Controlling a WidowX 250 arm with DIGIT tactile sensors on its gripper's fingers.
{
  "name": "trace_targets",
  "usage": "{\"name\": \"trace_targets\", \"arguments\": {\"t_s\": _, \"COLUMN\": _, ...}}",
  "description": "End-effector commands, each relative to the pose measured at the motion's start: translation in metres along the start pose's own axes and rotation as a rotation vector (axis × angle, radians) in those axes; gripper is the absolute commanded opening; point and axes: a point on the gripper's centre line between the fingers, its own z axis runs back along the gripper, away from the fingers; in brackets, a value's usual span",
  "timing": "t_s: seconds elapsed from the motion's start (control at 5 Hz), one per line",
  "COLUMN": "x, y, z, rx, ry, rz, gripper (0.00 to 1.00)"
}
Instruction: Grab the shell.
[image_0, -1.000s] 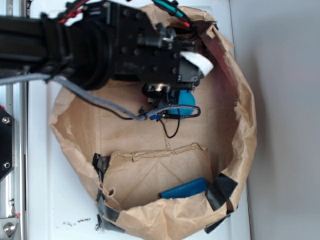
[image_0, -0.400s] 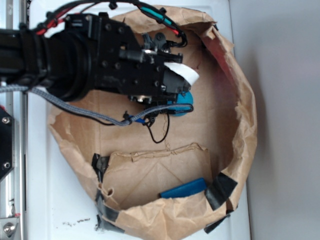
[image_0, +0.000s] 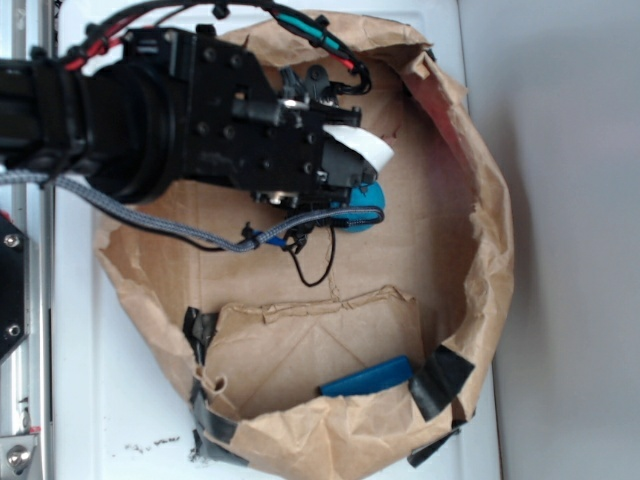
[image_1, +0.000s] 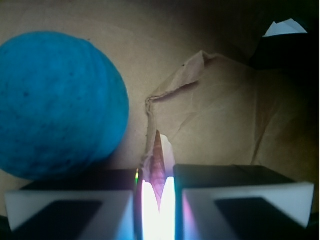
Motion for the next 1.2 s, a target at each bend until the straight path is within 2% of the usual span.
{"name": "trace_targets", "arguments": {"t_s": 0.0, "x": -0.022, "y": 0.031, "z": 0.077, "rx": -0.024, "ry": -0.164, "rz": 0.087, "gripper": 0.0}}
{"name": "trace_targets", "arguments": {"t_s": 0.2, "x": -0.039, "y": 0.046, "z": 0.101, "rx": -0.069, "ry": -0.21, "rz": 0.128, "gripper": 0.0}}
{"name": "trace_targets", "arguments": {"t_s": 0.6, "x": -0.034, "y": 0.041, "z": 0.092, "rx": -0.06, "ry": -0.19, "rz": 0.113, "gripper": 0.0}}
{"name": "trace_targets", "arguments": {"t_s": 0.8, "x": -0.033, "y": 0.033, "z": 0.085, "rx": -0.079, "ry": -0.158, "rz": 0.09, "gripper": 0.85}}
{"name": "trace_targets", "arguments": {"t_s": 1.0, "x": -0.03, "y": 0.01, "z": 0.072, "rx": -0.14, "ry": -0.066, "rz": 0.193, "gripper": 1.0}}
